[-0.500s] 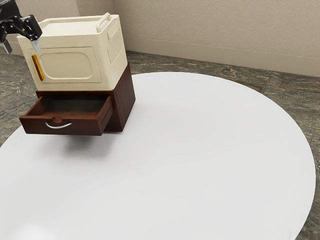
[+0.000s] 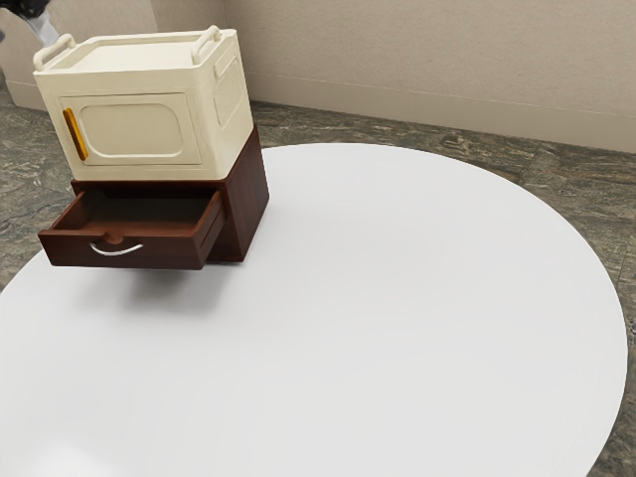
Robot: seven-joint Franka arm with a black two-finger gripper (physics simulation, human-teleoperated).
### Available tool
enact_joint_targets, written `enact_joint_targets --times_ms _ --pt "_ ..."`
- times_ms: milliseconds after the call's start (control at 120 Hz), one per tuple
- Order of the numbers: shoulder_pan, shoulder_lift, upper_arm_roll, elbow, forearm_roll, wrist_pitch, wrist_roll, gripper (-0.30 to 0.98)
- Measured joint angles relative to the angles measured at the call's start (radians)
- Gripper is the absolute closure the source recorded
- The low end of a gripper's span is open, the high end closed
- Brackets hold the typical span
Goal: Push the drawer handle with one arm to close the drawer
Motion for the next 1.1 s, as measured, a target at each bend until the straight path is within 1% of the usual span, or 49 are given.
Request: enact_joint_targets --times_ms 17,42,75,108,150,192,242,283,325,425,517,550,592,742,858,958,1100 --pt "0.045 -0.048 -0.051 -0.066 0.004 0.004 0.003 0.02" --pt "0.086 -0.117 -0.104 -0.172 0.008 0.01 0.008 0.02" --pt "0.117 -0.2 -0.142 -0.346 0.013 0.021 0.013 0.02" --pt "0.133 -0.264 -0.159 -0.517 0.019 0.036 0.017 0.02" --pt "0.14 -0.334 -0.129 -0.715 0.026 0.053 0.012 0.02" --pt "0.147 -0.375 -0.078 -0.858 0.032 0.077 0.004 0.02" --pt "0.157 -0.397 -0.042 -0.977 0.037 0.123 -0.006 0.02" --pt "0.164 -0.391 -0.029 -1.033 0.041 0.163 -0.013 0.02" --pt "0.165 -0.365 -0.023 -1.059 0.046 0.205 -0.017 0.02" --pt "0.156 -0.272 0.002 -1.079 0.102 0.351 0.044 0.02" --pt "0.114 -0.138 0.121 -1.078 0.129 0.508 0.12 0.02" --pt "0.087 -0.103 0.172 -1.077 0.135 0.563 0.144 0.02" --pt "0.068 -0.068 0.208 -1.072 0.138 0.626 0.173 0.02" --pt "0.044 0.102 0.277 -0.986 0.086 0.8 0.256 0.02" --pt "0.028 0.167 0.302 -0.944 0.034 0.884 0.287 0.02" --pt "0.026 0.192 0.306 -0.929 0.015 0.911 0.275 0.02" --pt "0.027 0.217 0.307 -0.911 -0.009 0.888 0.229 0.02"
